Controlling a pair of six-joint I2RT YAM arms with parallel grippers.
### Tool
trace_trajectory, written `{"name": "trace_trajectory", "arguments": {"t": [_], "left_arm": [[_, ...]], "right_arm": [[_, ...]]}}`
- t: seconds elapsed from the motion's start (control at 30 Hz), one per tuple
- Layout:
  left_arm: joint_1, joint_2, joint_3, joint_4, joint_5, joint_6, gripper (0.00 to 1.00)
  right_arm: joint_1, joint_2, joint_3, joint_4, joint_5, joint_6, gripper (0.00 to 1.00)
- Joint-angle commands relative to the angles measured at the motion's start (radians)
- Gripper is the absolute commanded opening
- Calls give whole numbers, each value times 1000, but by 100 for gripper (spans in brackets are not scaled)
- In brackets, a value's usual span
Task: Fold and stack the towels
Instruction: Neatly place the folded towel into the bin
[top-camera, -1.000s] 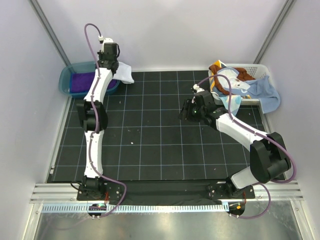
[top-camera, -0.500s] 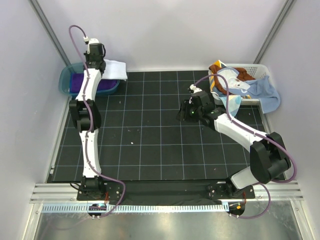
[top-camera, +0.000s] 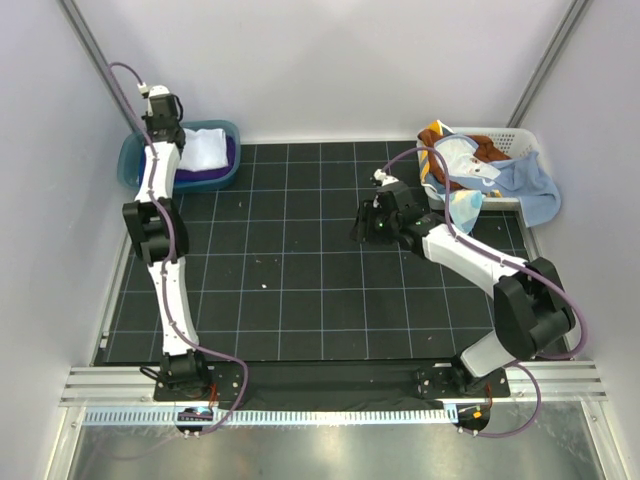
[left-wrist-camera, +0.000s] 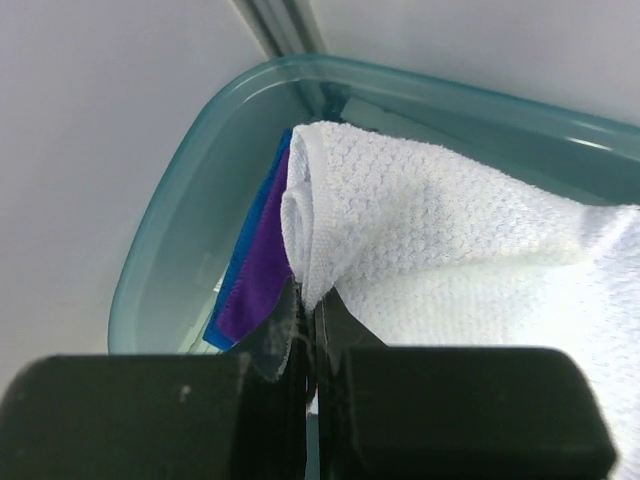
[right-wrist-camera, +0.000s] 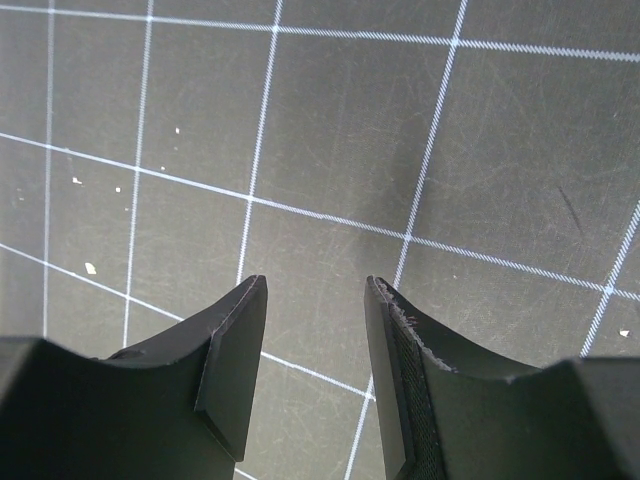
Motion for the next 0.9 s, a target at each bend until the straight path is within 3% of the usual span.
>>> {"name": "trace_trajectory", "arguments": {"t": [0.0,0.07,0.1,0.2,0.37,0.63,0.87], "left_arm": [[27,31,-9,59,17,-36,5],[35,35,-16,61,28,-44,21],[37,34,-17,61,23,-59,47],[33,23,-25,54,8,-83,59],[3,-58,-103,97,-27,-110,67],[-91,-223,-287,152,-37,-264,69],[-252,-485,-640,205,14,-498,68]], "right_arm": [[8,17,44,17,18,-14,51],[8,21,45,17,23,-17,51],[8,21,47,15,24,-17,51],[9,26,52,17,24,-22,52],[8,38,76,25,18,-28,57],[8,11,111,23,50,-43,63],[-15,-110,122,-37,125,-50,67]]}}
